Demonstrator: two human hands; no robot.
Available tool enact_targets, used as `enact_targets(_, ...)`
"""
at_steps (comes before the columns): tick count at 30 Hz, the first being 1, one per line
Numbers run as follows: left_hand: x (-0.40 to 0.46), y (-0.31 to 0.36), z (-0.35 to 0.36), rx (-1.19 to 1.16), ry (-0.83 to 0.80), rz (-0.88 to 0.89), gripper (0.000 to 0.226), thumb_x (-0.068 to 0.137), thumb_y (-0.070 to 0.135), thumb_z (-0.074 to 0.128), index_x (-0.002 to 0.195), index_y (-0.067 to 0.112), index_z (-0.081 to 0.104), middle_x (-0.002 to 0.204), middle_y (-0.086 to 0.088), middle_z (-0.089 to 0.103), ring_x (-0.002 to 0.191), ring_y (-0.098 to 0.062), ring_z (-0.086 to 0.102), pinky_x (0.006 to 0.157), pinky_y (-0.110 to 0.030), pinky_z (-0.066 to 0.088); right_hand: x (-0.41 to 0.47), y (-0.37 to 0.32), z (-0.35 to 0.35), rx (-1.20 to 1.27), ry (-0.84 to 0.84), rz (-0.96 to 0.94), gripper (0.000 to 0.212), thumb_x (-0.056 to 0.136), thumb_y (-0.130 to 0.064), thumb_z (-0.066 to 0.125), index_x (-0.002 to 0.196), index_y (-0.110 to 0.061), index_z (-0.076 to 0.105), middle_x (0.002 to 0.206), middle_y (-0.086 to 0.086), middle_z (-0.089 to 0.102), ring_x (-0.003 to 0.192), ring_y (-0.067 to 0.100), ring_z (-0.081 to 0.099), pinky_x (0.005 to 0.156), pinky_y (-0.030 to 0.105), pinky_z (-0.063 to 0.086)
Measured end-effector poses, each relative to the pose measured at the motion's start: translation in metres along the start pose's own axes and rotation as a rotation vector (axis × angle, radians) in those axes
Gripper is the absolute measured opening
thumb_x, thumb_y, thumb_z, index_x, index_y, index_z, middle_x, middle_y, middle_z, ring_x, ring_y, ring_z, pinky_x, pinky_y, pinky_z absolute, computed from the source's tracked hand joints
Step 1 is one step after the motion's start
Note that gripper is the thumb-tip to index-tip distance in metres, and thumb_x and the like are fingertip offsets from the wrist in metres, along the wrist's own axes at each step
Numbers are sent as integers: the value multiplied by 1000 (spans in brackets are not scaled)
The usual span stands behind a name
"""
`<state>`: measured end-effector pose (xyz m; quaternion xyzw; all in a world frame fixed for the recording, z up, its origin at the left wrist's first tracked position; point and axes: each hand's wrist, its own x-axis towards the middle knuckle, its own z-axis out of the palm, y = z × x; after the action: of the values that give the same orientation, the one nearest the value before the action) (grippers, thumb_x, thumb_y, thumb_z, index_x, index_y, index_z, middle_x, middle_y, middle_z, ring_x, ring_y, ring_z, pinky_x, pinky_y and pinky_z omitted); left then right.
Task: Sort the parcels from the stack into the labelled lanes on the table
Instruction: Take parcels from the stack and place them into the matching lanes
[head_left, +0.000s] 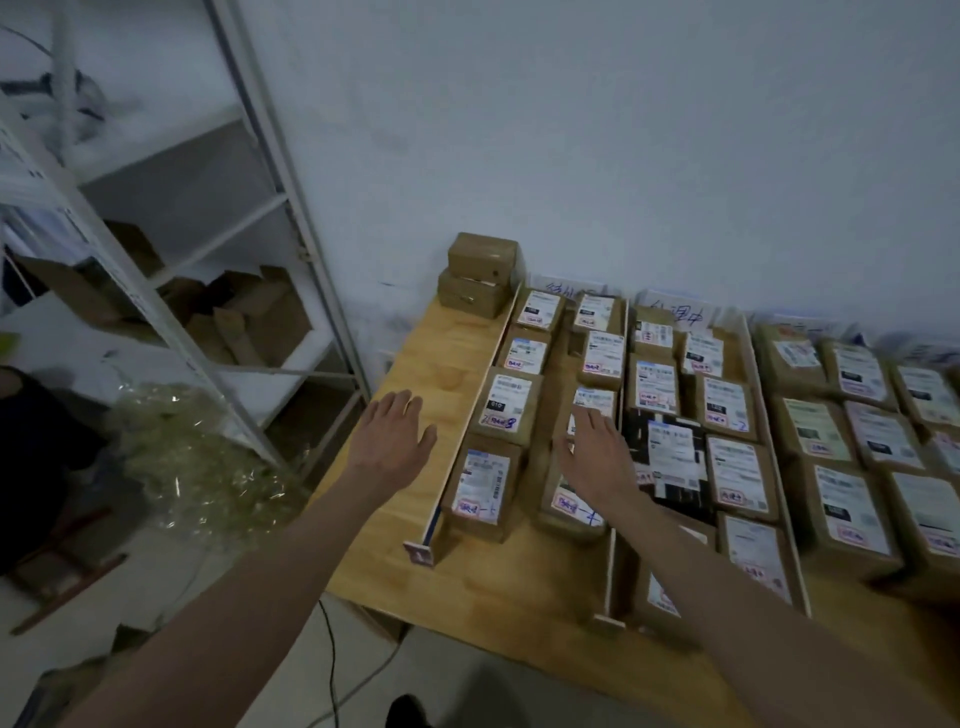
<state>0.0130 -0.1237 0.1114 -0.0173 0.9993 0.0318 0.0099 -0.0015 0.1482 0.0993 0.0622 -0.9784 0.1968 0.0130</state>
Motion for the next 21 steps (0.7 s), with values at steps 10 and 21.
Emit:
enact_targets(10,52,-98,2,15,-58,88,57,103,48,32,148,13,37,155,-8,36,143,-27,31,119,-42,24,30,-89,56,-7,-31,113,48,101,-34,45,144,-16,39,142,5,48,132,25,44,110,42,39)
enact_targets(21,163,-108,5,-6,-72,142,57,103,48,33,150,16,35,157,-7,34,144,-25,31,118,-41,24,140,-98,68,-50,-1,102,50,101,-34,44,147,-15,37,147,6,44,136,24,40,114,40,33)
